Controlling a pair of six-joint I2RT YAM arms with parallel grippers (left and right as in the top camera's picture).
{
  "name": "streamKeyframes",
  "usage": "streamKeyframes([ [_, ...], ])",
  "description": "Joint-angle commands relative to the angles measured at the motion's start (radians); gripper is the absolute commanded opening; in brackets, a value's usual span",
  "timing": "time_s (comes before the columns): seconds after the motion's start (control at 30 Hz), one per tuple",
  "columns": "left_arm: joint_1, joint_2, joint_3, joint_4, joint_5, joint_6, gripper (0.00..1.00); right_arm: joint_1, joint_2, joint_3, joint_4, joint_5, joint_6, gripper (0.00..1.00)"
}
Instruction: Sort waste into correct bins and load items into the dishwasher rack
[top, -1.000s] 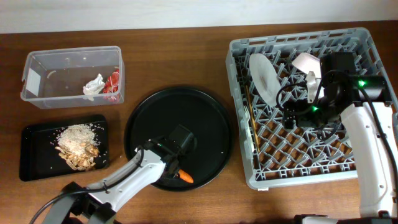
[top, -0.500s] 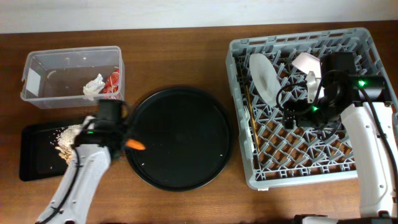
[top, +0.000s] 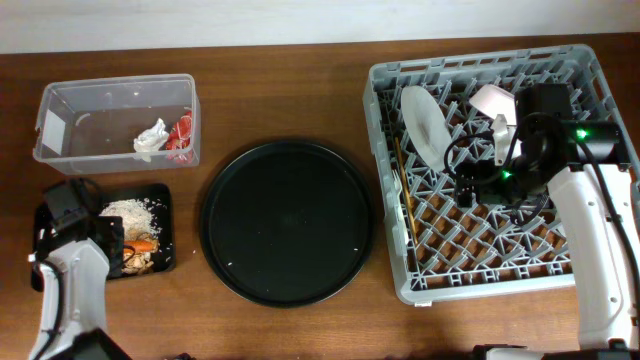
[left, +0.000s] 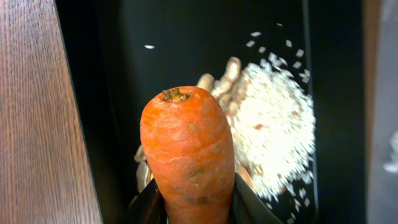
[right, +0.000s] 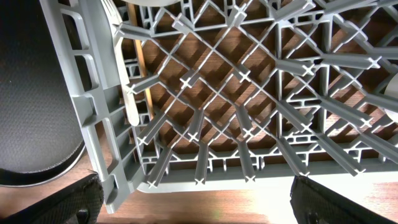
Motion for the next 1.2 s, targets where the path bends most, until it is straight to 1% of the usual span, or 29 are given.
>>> streamKeyframes([
  [0.0,0.023,0.067,0.012,0.024,-0.012,0.017,0.19,-0.004,0.002,-0.003,0.0,-0.006,-0.006,0.99],
  [0.17,0.023,0.138,0.012,0.053,-0.014,0.017,0.19,-0.004,0.002,-0.003,0.0,-0.005,-0.006,0.99],
  [0.2,0.023,0.143,0.012,0.053,-0.014,0.017,0.2,-0.004,0.002,-0.003,-0.001,-0.005,-0.006,0.99],
  [0.23,0.023,0.145,0.012,0.053,-0.013,0.018,0.31,-0.004,0.002,-0.003,0.0,-0.005,-0.006,0.99],
  [0.27,0.023,0.145,0.013,0.053,-0.01,0.029,0.36,-0.004,0.002,-0.003,0.0,-0.006,-0.006,0.99],
  [0.3,0.023,0.144,0.013,0.053,-0.007,0.04,0.44,-0.004,0.002,-0.003,0.0,-0.005,-0.006,0.99],
  [0.33,0.023,0.144,0.013,0.053,-0.007,0.049,0.55,-0.004,0.002,-0.003,0.0,-0.006,-0.006,0.99],
  [0.4,0.023,0.142,0.02,0.052,-0.004,0.096,0.6,-0.004,0.002,-0.003,0.0,-0.005,-0.006,0.99],
  [0.47,0.023,0.129,0.049,0.047,0.028,0.171,0.71,-0.004,0.002,-0.003,0.0,-0.005,-0.006,0.99],
  [0.53,0.022,0.098,0.112,-0.001,0.079,0.234,0.77,-0.004,0.002,-0.003,0.0,-0.006,-0.006,0.99],
  [0.57,0.021,0.08,0.149,-0.037,0.108,0.262,0.83,-0.004,0.002,-0.003,0.0,-0.006,-0.006,0.99],
  [0.6,0.016,0.064,0.18,-0.059,0.131,0.29,0.92,-0.004,0.002,-0.003,0.0,-0.006,-0.006,0.99],
  [0.67,-0.006,0.035,0.234,-0.083,0.196,0.391,0.99,-0.004,0.002,-0.003,0.009,-0.006,-0.006,0.99],
  [0.7,-0.031,0.02,0.261,-0.087,0.233,0.479,0.99,-0.004,0.002,-0.003,0.015,-0.012,-0.006,0.99],
  [0.77,-0.11,0.0,0.298,-0.086,0.343,0.699,0.99,-0.004,0.002,-0.003,0.032,-0.058,-0.006,0.99],
  [0.8,-0.147,-0.002,0.306,-0.085,0.385,0.778,0.99,-0.004,0.002,-0.003,0.046,-0.084,-0.006,0.99],
  [0.83,-0.204,-0.002,0.314,-0.087,0.395,0.82,0.99,-0.004,0.002,-0.003,0.063,-0.109,-0.007,0.99],
  [0.97,-0.391,-0.002,0.314,-0.134,0.384,0.943,0.99,-0.004,0.004,-0.003,0.112,-0.181,-0.07,0.99],
  [1.0,-0.461,-0.002,0.314,-0.199,0.349,0.977,0.99,-0.004,0.007,-0.003,0.104,-0.18,-0.071,0.99],
  [1.03,-0.484,-0.002,0.314,-0.235,0.332,0.983,0.99,-0.004,0.007,-0.003,0.094,-0.174,-0.07,0.99],
  [1.07,-0.514,-0.002,0.314,-0.311,0.309,0.991,0.99,-0.004,0.007,-0.003,0.072,-0.15,-0.07,0.99],
  [1.17,-0.544,-0.002,0.314,-0.545,0.233,0.996,0.99,-0.004,0.004,-0.003,0.015,-0.082,-0.069,0.99],
])
